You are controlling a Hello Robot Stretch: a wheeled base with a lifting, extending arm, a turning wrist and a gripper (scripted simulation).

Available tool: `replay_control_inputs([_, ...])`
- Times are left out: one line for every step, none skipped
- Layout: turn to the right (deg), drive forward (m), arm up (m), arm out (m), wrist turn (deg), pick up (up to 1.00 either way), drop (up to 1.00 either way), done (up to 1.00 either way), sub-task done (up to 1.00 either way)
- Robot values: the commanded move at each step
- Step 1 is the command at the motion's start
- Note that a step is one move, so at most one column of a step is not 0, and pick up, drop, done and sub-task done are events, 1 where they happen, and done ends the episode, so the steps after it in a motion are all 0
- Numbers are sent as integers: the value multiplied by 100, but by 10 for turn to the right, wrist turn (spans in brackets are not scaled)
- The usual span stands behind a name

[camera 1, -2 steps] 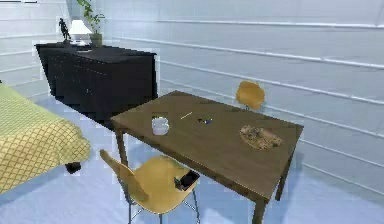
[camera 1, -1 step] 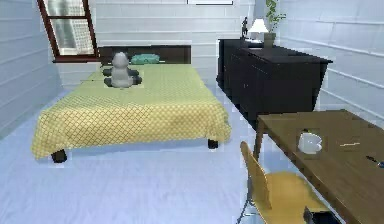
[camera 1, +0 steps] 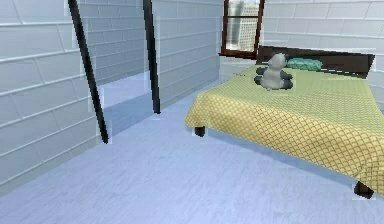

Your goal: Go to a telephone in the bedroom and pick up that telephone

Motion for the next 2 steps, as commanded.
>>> replay_control_inputs([0, 0, 50, 0, 0, 0, 0, 0, 0])
replay_control_inputs([0, 0, 14, 0, 0, 0, 0, 0, 0])
